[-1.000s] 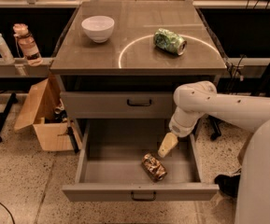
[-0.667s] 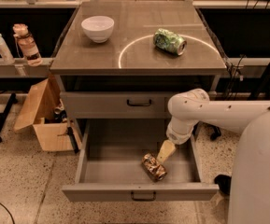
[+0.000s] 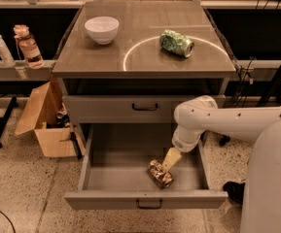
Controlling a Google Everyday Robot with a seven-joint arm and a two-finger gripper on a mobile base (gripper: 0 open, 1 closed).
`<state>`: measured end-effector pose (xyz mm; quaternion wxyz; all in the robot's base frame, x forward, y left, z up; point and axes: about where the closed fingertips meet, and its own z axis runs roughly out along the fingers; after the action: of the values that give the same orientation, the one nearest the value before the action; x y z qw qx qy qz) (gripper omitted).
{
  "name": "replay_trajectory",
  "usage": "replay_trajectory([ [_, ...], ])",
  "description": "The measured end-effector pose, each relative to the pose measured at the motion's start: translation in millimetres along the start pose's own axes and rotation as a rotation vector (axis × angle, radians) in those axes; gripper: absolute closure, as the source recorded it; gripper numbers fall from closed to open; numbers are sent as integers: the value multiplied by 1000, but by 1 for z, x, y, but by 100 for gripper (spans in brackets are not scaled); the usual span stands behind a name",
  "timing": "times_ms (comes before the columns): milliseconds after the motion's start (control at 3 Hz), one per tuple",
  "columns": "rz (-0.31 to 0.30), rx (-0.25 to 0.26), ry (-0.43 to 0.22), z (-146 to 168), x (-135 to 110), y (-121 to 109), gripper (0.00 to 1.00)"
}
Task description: Pick orange can from middle drawer and place on counter
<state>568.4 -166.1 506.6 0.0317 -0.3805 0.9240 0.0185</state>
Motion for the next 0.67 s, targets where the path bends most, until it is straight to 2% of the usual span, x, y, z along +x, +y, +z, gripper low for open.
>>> replay_trajectory([
  [333, 28, 19, -51, 11, -5, 2, 0],
  [667, 65, 17, -78, 28, -15, -2, 0],
])
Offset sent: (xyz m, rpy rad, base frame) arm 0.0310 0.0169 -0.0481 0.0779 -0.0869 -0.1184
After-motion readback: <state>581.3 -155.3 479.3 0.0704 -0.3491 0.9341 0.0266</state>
